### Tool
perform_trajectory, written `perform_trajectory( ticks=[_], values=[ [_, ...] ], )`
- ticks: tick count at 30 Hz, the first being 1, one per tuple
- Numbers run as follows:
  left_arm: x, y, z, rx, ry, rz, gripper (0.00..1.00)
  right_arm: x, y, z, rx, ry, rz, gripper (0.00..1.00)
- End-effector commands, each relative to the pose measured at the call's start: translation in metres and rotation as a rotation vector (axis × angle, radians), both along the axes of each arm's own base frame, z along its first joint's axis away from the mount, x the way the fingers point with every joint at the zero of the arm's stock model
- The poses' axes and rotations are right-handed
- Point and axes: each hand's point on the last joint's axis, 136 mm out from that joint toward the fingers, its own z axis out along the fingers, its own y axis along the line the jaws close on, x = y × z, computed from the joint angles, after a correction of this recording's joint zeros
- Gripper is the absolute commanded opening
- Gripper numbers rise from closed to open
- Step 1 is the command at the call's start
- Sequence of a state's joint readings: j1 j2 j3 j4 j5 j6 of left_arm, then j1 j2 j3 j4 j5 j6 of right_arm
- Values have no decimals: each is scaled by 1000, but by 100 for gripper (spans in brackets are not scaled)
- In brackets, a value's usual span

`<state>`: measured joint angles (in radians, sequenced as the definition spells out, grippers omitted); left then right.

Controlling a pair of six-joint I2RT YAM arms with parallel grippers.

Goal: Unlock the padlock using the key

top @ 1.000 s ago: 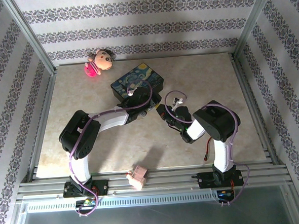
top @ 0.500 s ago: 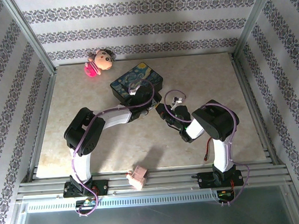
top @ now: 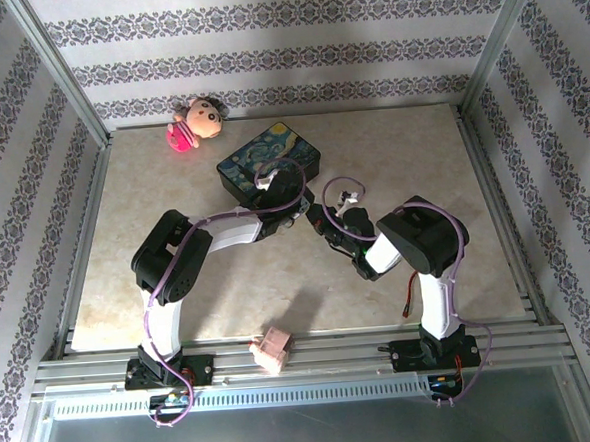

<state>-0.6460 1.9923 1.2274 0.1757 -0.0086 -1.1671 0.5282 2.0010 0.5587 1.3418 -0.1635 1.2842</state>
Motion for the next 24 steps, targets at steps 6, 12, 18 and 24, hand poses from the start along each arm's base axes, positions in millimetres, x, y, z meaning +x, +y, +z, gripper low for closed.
perform_trajectory(
  ticks=[6,12,18,24],
  values=[
    [-3,-7,1,-47,-2,-25,19,7,8,14,30,-51,2,0],
    [-9,-16,3,-78,12,-53,7,4,5,19,20,-67,1,0],
    [-20,-21,12,-81,9,-78,4,-10,-2,18,-14,-72,7,19],
    [-32,-17,17,-77,7,-79,4,-33,-20,9,-74,-55,-12,42]
  ],
)
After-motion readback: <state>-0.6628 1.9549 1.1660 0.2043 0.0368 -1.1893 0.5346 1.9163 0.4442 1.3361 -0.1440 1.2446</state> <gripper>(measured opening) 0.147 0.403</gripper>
